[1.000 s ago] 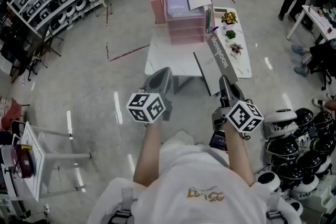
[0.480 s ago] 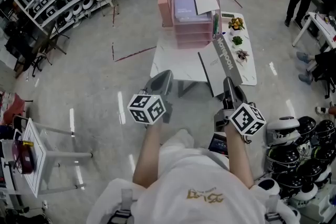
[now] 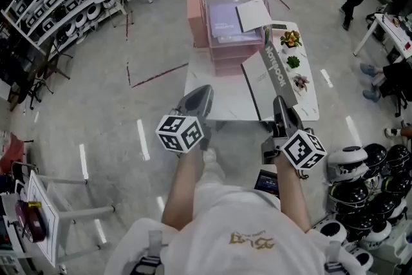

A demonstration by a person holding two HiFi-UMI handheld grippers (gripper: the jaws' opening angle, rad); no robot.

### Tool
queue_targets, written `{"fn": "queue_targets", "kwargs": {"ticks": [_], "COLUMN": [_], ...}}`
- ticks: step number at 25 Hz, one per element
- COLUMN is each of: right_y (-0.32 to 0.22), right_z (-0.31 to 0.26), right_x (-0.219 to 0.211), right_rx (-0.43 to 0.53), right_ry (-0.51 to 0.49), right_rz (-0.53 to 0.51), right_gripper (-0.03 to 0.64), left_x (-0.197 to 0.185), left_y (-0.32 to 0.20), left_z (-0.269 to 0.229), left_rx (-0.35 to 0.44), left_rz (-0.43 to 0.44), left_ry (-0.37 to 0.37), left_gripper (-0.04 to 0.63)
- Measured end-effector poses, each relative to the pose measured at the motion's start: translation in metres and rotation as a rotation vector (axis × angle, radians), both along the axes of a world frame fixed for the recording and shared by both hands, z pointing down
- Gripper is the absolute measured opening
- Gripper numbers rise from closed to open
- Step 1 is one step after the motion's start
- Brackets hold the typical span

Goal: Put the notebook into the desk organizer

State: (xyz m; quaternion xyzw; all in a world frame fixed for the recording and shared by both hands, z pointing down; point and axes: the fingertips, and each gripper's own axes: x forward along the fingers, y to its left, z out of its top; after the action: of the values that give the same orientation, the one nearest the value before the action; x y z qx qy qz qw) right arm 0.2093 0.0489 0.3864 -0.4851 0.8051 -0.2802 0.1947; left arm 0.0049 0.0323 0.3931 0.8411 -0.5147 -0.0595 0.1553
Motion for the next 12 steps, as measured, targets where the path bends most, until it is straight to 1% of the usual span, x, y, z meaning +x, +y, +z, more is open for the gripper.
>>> {"fn": "queue_targets", "kwargs": {"ticks": [3,6,12], "right_y": [-0.041,-0.077,-0.136], "right_z": [0.002,0.002,-0.001], "right_x": [-0.013,-0.029,-0.068], "right_rx": [-0.009,-0.026,-0.045], "right_ry": [-0.008,-0.009,-0.013], "right_rz": [0.048,0.091,0.157], "right_gripper": [0.018,0.018,0.018], "left_x": [-0.007,-0.015,-0.052], "left_y": [-0.053,-0.096,-0.168], "left_z": [0.002,0.001,0.005], "left_rx": [-0.009,-0.019,-0.042], "left_rz": [0.054,0.117,0.176], "left_ry": [0.008,-0.001,0.019], "left_gripper": [0.017,0.017,0.017]}}
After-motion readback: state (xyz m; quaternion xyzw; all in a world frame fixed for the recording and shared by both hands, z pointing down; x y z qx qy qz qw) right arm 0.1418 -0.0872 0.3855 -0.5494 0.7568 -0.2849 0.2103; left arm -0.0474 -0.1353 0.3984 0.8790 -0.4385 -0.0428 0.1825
